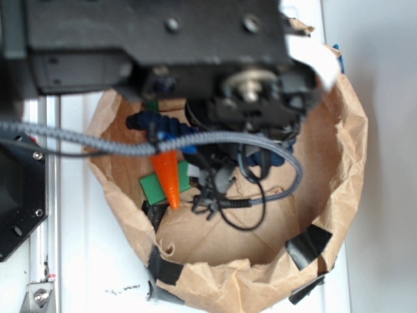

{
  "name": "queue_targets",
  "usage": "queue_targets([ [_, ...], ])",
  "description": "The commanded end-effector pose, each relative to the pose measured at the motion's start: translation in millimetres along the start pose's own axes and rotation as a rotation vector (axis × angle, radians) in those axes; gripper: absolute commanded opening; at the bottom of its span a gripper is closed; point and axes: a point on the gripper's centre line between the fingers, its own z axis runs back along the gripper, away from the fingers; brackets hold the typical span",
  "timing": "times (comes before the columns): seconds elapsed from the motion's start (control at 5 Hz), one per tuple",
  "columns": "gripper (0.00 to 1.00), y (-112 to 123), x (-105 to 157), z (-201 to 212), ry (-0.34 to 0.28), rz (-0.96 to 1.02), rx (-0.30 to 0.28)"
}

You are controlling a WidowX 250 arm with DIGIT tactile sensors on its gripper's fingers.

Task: Grab the blue rope.

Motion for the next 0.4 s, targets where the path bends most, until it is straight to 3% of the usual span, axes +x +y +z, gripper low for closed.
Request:
queue_targets([
  [0.0, 0.00, 0.5, 4.3, 10.0, -0.074, 0.115, 0.018],
  [0.2, 0.00, 2.9, 9.8, 6.6, -0.081, 0.108, 0.057],
])
